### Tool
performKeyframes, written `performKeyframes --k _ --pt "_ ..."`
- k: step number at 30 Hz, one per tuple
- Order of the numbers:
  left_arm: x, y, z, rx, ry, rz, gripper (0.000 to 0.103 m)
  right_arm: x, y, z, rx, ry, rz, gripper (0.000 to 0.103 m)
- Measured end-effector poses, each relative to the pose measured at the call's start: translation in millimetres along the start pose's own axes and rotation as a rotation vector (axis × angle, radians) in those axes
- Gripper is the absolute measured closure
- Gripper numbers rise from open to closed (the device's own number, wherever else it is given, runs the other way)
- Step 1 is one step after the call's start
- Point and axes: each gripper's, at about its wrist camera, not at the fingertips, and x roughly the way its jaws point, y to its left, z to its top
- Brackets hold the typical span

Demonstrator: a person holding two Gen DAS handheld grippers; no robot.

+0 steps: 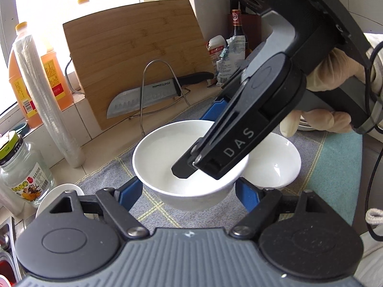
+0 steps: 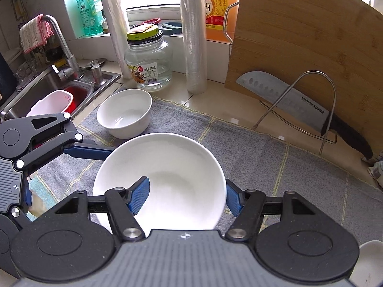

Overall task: Organize plates and bowls
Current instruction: 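Lift the white bowl with the right tool and carry it toward the stack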

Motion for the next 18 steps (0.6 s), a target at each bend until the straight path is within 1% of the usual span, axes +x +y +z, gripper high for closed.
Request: performKeyframes --k 7,14,18 --pt "1.1 -22.8 10.4 0.054 -0.018 -0.068 0.019 -25.0 -10.7 -24.2 0.060 -0.019 -0.066 0.031" --pt "14.8 -36.4 18.3 0.093 -0.031 -0.149 0.019 -42.8 -26.7 -43.5 0.130 -0.031 -0.128 0.031" --pt "24.3 -42.6 23.4 0.109 -0.038 -0.197 0.019 -45.2 -34.9 -53.0 0.169 -0.025 -0.166 0.031"
